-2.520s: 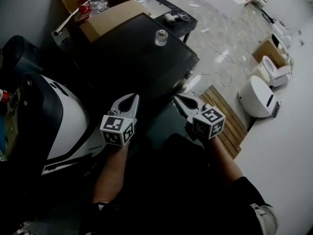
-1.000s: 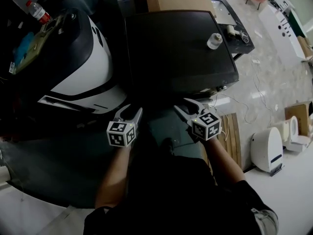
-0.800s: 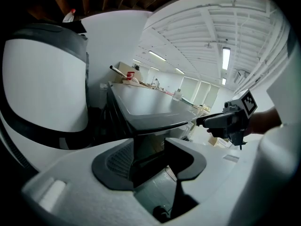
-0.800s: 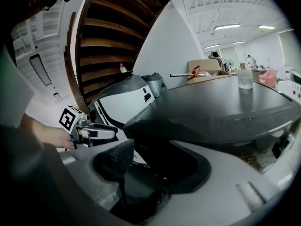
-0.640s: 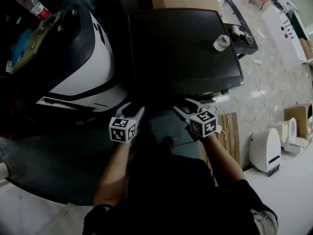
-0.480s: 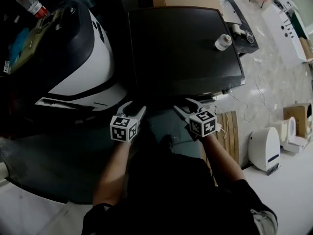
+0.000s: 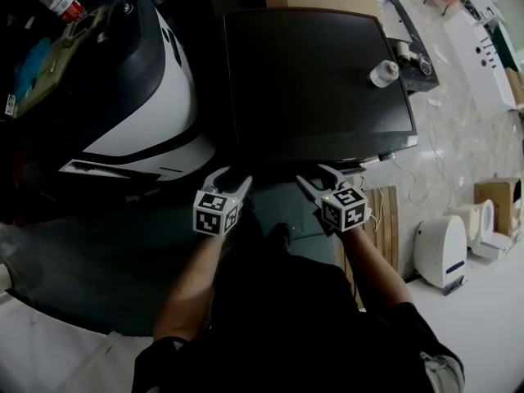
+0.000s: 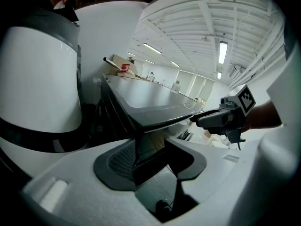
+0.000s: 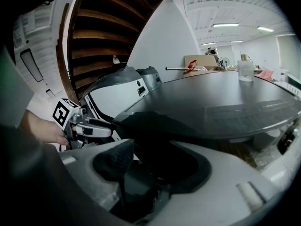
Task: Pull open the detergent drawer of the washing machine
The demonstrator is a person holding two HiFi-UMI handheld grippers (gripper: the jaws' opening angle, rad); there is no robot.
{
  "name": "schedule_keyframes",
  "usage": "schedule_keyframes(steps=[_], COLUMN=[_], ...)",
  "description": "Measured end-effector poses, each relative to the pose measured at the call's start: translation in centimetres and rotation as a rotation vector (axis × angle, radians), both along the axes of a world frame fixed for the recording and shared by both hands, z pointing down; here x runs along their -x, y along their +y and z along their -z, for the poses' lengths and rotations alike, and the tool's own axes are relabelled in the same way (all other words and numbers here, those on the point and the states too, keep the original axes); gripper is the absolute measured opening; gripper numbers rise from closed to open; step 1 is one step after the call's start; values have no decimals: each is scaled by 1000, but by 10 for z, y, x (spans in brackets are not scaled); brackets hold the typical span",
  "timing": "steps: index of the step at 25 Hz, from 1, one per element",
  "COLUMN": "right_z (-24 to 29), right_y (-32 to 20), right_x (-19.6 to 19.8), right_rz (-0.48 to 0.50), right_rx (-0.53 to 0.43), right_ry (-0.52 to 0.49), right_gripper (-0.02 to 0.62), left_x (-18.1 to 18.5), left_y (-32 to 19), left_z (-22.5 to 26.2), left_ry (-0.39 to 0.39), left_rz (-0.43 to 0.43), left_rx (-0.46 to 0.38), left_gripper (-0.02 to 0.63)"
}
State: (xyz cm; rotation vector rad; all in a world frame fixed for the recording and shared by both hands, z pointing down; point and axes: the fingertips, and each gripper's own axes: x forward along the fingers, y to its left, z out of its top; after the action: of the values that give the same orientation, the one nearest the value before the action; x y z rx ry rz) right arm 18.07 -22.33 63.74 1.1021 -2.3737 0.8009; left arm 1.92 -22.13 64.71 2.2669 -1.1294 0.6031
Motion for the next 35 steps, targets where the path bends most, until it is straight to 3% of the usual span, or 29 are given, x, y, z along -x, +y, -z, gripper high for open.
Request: schedule_keyframes(steps=[12, 19, 25, 35], right_z=[-2, -3, -2, -4], right_y=[0, 3, 31, 73], right_x=[-1, -2, -10, -25], right_rz=[5, 25, 76, 129], right_rx=[13, 42, 43, 52], right_ry=[2, -16, 1, -18], right_gripper=[229, 215, 175, 135], left_x=[0, -3, -3, -14], left_y=[1, 4, 28, 73], left_z=[0, 1, 1, 0], left_ry=[-19, 15, -35, -62], left_rz=[1, -8, 20, 72], left_rx=[-8, 22, 38, 53], left_gripper=[192, 186, 146, 146])
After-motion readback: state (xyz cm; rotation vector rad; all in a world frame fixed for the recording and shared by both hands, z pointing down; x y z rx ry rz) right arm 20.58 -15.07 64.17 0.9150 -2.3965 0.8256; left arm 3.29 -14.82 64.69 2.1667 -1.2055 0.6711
